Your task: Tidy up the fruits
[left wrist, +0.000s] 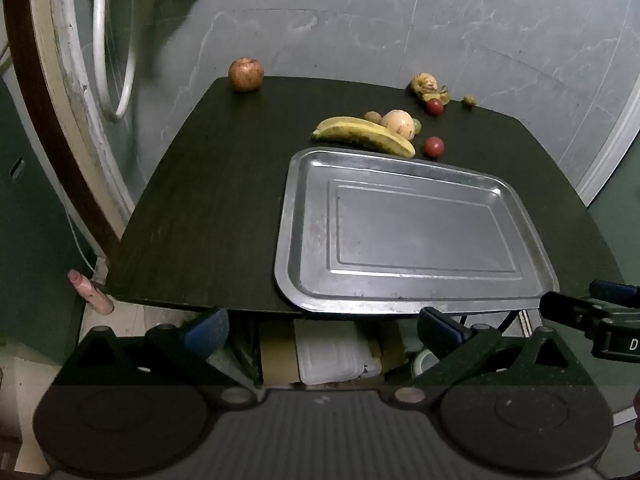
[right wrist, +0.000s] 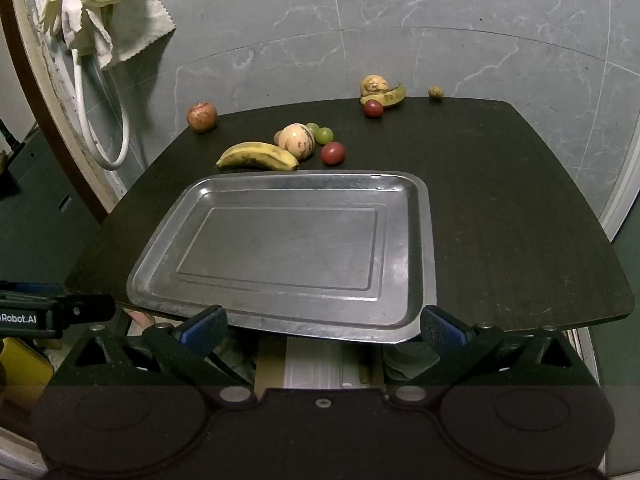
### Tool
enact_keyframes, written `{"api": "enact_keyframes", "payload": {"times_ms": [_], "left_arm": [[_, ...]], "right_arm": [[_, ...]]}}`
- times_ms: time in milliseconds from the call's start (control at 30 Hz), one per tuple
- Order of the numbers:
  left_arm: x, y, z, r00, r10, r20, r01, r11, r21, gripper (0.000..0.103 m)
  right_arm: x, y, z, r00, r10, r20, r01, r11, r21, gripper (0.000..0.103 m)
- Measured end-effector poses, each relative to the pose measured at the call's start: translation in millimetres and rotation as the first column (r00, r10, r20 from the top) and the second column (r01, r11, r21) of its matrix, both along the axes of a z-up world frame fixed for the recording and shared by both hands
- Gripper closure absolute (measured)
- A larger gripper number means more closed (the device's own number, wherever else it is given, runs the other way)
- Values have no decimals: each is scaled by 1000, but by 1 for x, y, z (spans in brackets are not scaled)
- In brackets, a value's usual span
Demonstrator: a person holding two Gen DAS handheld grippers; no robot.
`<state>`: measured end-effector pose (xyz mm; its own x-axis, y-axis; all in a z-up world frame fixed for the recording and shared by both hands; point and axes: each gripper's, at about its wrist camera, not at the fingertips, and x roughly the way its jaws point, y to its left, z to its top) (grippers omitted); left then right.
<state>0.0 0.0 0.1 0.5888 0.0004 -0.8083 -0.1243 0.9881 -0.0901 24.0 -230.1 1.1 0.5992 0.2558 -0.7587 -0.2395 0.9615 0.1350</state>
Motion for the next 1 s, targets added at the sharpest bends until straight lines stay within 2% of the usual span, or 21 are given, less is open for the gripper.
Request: {"api": "enact_keyframes", "payload": {"times_ms": [767, 1000], "left_arm": [[-1, 1, 0, 1000, -1, -12, 1, 1000, 1, 1], [-3, 1, -9, 1000, -2, -12, 2, 1000, 0, 1]], "right_arm": [[2, 0, -1, 1000, 2, -1, -2, 1000, 2, 1], [4, 0, -1, 1000, 2, -1, -2, 1000, 1, 1]]}}
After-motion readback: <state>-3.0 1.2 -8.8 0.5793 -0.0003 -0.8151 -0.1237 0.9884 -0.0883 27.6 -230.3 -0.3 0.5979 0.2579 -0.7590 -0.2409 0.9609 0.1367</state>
